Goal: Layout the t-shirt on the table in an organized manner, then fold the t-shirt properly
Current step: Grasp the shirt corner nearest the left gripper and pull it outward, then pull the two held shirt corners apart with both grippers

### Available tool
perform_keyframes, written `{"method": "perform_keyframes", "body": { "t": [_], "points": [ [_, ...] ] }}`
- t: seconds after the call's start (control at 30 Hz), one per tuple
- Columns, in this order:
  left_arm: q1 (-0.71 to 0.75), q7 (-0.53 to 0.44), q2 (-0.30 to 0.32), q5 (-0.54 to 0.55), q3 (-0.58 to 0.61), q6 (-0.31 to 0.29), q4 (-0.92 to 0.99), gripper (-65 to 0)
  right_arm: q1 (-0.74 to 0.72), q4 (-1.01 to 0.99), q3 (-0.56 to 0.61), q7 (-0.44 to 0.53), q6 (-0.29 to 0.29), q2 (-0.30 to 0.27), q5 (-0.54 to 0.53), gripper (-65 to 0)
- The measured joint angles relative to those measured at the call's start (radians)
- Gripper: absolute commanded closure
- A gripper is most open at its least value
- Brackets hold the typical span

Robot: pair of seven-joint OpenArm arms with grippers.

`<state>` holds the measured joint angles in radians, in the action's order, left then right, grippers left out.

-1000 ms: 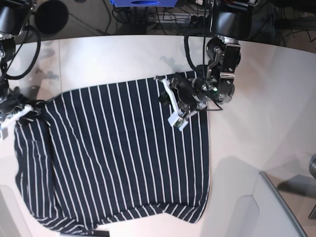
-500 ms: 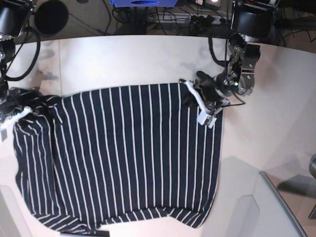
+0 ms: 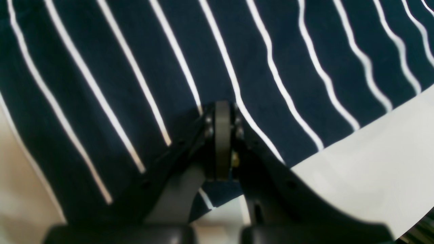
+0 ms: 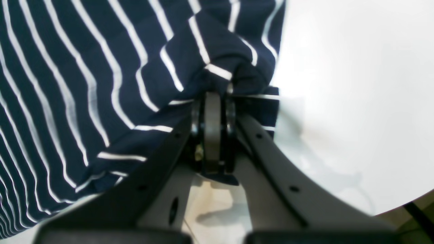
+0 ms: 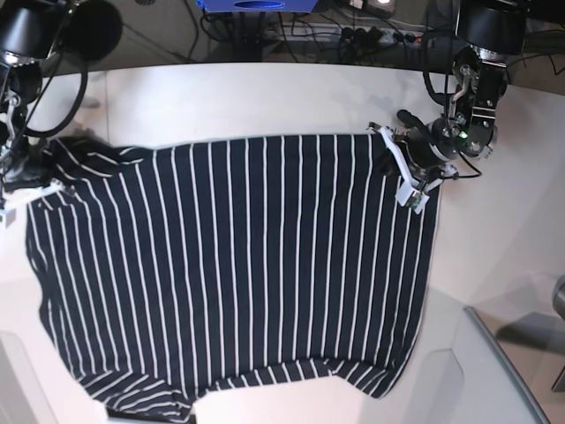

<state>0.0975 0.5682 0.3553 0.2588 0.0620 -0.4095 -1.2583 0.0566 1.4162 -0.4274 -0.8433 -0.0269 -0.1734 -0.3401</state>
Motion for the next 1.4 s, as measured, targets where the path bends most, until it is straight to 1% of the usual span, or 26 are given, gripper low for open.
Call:
{"method": "perform_keyframes", "body": {
  "t": [0.13,0.23,0.3,0.33,0.37,0.47,0.53,0.57,0.6,0.7,0.77,0.8,0.83,0.87,0.9,0.93,0.97,1.0,1.07,1.1,1.17,1.27,1.33,1.37,1.4],
  "points": [
    [0.002,0.024,-0.001,-0.023,-0.066,0.007,0.002,0.0,-0.043,-0.023,0.0,-0.089,0.109,0.011,-0.023,0.0],
    [0.002,0.03,-0.001,-0.023,-0.074,0.01,0.002,0.0,-0.036,-0.029,-0.001,-0.119,0.125,0.014,-0.018,-0.2],
    [0.002,0.031,-0.001,-0.023,-0.074,0.011,0.002,0.0,-0.033,-0.031,-0.006,-0.134,0.126,0.029,-0.018,-0.5],
    [0.002,0.03,-0.001,-0.023,-0.074,0.011,0.002,0.0,-0.031,-0.028,-0.019,-0.153,0.125,0.04,-0.019,-2.1],
    [0.002,0.03,-0.001,-0.023,-0.074,0.01,0.002,0.0,-0.031,-0.021,-0.045,-0.177,0.124,0.052,-0.019,-5.6],
    [0.008,0.05,-0.001,-0.042,-0.074,0.018,-0.025,0.0,-0.024,0.037,-0.126,-0.212,0.125,0.091,-0.008,-22.7],
    [0.012,0.06,0.0,-0.049,-0.074,0.021,-0.039,0.0,0.0,0.13,-0.138,-0.212,0.125,0.094,-0.009,-32.1],
    [0.014,0.068,0.0,-0.049,-0.074,0.021,-0.046,0.0,0.013,0.18,-0.138,-0.2,0.134,0.095,-0.011,-33.9],
    [0.016,0.078,0.0,-0.051,-0.074,0.021,-0.053,0.0,0.024,0.232,-0.14,-0.185,0.126,0.106,0.0,-34.1],
    [0.022,0.106,-0.001,-0.069,-0.074,0.022,-0.081,0.0,0.051,0.328,-0.135,-0.12,0.116,0.127,-0.018,-34.1],
    [0.024,0.111,0.001,-0.072,-0.074,0.025,-0.101,0.0,0.054,0.332,-0.106,-0.055,0.067,0.121,-0.001,-33.9],
    [0.024,0.109,0.0,-0.072,-0.074,0.03,-0.111,0.0,0.055,0.327,-0.082,-0.04,0.037,0.104,0.001,-33.0],
    [0.022,0.109,0.0,-0.072,-0.074,0.029,-0.12,0.0,0.054,0.309,-0.048,-0.024,0.004,0.079,-0.005,-30.3],
    [0.022,0.109,0.0,-0.071,-0.074,0.029,-0.129,0.0,0.043,0.277,-0.008,0.0,-0.017,0.055,-0.008,-24.6],
    [0.022,0.109,0.0,-0.071,-0.074,0.029,-0.137,0.0,0.022,0.227,0.022,0.011,-0.027,0.042,-0.008,-17.3],
    [0.022,0.109,0.0,-0.071,-0.074,0.029,-0.142,0.0,-0.004,0.159,0.047,0.015,-0.043,0.029,-0.012,-8.1],
    [0.022,0.109,0.0,-0.069,-0.079,0.029,-0.142,0.0,-0.023,0.098,0.06,0.014,-0.055,0.024,-0.014,-0.9],
    [0.022,0.11,-0.003,-0.069,-0.098,0.026,-0.142,0.0,-0.041,0.042,0.062,0.018,-0.059,0.026,-0.021,0.0],
    [0.024,0.111,-0.008,-0.068,-0.161,0.021,-0.142,0.0,-0.059,-0.041,0.061,0.029,-0.05,0.027,-0.008,-2.9],
    [0.024,0.11,-0.006,-0.071,-0.192,0.026,-0.142,0.0,-0.059,-0.07,0.06,0.042,-0.05,0.025,-0.004,-1.4],
    [0.028,0.107,0.001,-0.072,-0.237,0.037,-0.141,0.0,-0.059,-0.105,0.059,0.08,-0.046,0.023,-0.001,-0.2],
    [0.053,0.109,0.004,-0.072,-0.262,0.035,-0.142,0.0,-0.059,-0.113,0.061,0.094,-0.046,0.023,-0.003,-0.5],
    [0.064,0.116,-0.001,-0.071,-0.277,-0.002,-0.141,0.0,-0.041,-0.068,0.063,0.092,-0.045,0.025,-0.003,-0.5],
    [0.069,0.109,-0.002,-0.071,-0.29,-0.033,-0.142,0.0,-0.021,-0.023,0.067,0.095,-0.045,0.025,-0.005,-0.5],
    [0.076,0.109,-0.004,-0.068,-0.304,-0.047,-0.15,0.0,0.003,0.028,0.068,0.099,-0.049,0.025,-0.007,-0.5]
  ]
}}
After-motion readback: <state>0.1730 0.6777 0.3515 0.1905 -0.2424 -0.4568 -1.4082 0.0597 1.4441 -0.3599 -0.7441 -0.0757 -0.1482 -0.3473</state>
